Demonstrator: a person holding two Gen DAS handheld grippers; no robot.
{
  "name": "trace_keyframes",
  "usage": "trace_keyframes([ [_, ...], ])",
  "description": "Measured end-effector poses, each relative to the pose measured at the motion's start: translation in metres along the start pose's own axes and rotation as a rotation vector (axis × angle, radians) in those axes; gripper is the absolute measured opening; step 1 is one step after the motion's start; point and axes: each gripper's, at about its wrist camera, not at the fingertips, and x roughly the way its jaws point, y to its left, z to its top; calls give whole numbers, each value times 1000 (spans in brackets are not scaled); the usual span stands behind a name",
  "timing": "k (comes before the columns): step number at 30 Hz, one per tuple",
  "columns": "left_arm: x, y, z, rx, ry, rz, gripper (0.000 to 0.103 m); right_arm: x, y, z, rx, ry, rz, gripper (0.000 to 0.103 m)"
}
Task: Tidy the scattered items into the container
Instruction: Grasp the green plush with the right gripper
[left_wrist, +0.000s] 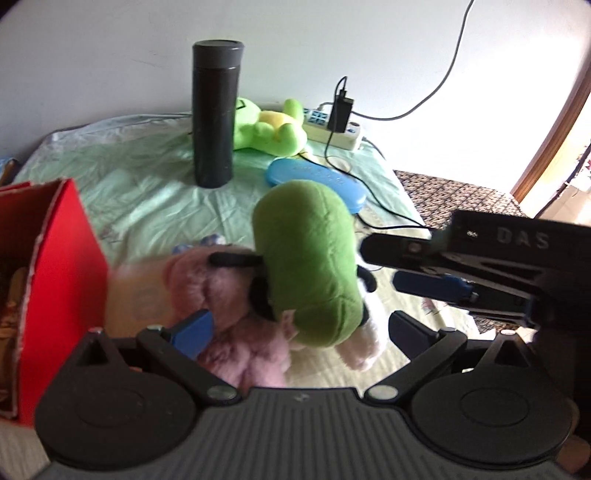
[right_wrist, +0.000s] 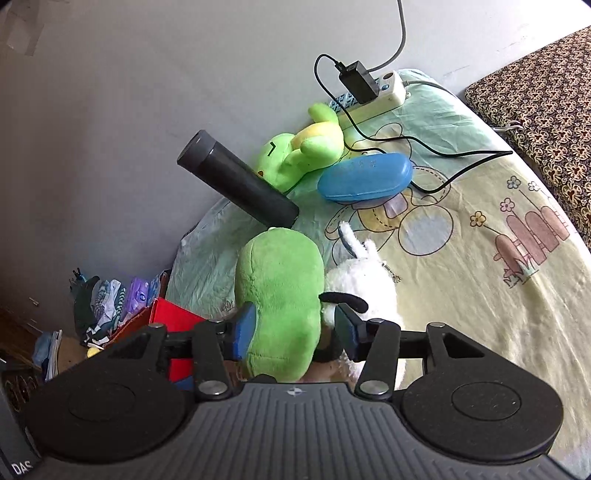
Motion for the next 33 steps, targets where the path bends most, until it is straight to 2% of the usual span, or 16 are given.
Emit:
trace_keyframes([
  [4,9,-6,0,32,-15,-35,92,15,3,8,-27,17,12,52],
  [8,22,0,5,13,6,-64,91,29,-3,14,-38,45,10,51],
  [10,25,5,6,-10,14,-95,89,32,-5,15,-45,54,28,45],
  [11,27,7,5,-18,17,-110,88,33,-4,15,-62,57,36,38],
  [13,32,11,4,-32,27,-141,83,35,-1,14,-101,67,38,37],
  [16,34,16,2,-50,32,-147,83,38,-2,12,-114,87,54,36],
  [19,39,20,0,-62,41,-130,78,40,-2,9,-130,107,67,34],
  [25,30,12,-3,-14,24,-145,72,29,13,1,-243,56,34,29],
  [29,15,4,-9,24,16,-180,71,15,13,-1,-254,35,37,22],
  [33,2,-2,-20,58,22,-198,71,1,10,-9,-252,41,34,21],
])
